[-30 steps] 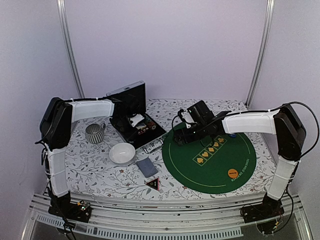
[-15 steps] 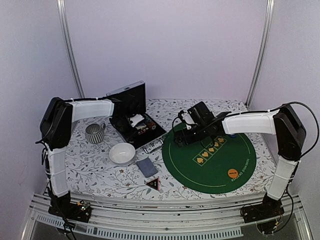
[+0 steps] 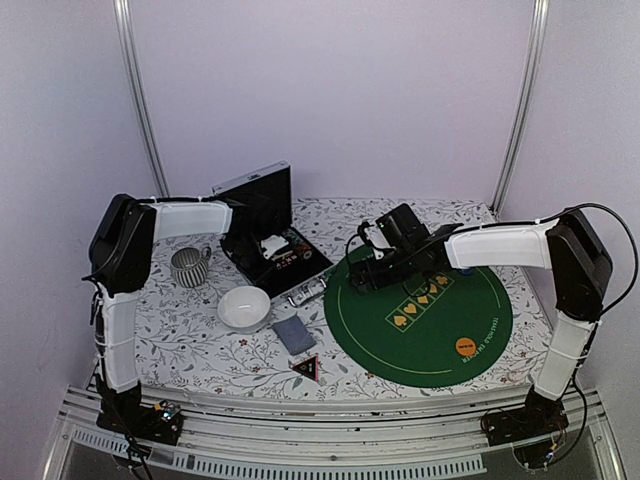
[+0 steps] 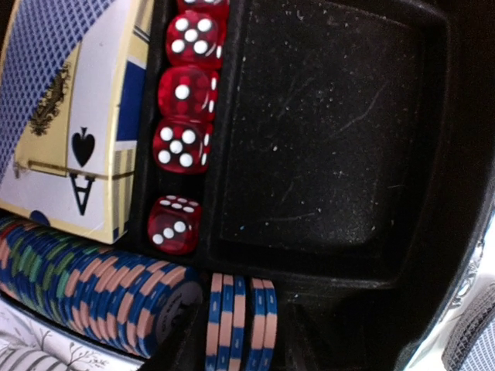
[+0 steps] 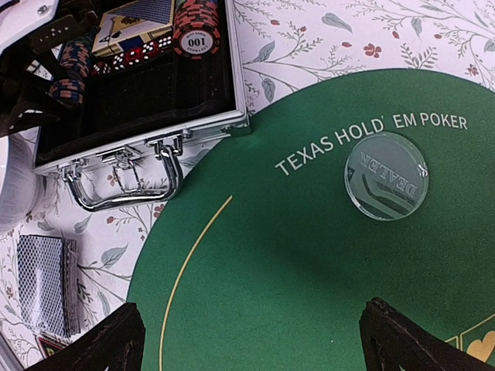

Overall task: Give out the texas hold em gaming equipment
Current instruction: Pick up the pile of poker chips from the chip case, then pass from the left arm to the right

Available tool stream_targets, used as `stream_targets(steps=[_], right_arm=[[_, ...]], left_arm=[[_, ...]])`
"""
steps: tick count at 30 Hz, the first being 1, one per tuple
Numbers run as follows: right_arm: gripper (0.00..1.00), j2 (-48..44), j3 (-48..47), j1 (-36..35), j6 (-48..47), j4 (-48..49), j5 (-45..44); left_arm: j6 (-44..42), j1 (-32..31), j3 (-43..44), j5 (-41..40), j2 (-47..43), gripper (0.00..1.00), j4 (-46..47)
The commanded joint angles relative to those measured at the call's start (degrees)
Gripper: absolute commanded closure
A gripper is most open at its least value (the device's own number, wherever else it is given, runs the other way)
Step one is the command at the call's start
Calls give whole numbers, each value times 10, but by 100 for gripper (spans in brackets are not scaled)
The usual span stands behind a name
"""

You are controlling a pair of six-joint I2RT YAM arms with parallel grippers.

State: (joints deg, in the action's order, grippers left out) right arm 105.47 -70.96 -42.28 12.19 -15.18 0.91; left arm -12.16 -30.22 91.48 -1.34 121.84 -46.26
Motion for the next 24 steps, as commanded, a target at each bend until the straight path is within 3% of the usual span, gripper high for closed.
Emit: stream_targets(steps=[1, 6, 15, 20, 24], right_arm=[[1, -15, 13, 5, 2, -2, -6], [1, -13, 8, 6, 1, -3, -3], [1, -37, -2, 6, -1, -7, 13], [1, -91, -10, 19, -5, 12, 98], [1, -156, -13, 25, -10, 50, 208]], left_arm=[[0, 8, 13, 25, 7, 67, -18], [10, 9, 11, 20, -3, 100, -12], [50, 6, -9, 26, -114, 100, 43], [70, -14, -51, 74, -221, 100, 98], [14, -73, -141, 110, -337, 100, 195]])
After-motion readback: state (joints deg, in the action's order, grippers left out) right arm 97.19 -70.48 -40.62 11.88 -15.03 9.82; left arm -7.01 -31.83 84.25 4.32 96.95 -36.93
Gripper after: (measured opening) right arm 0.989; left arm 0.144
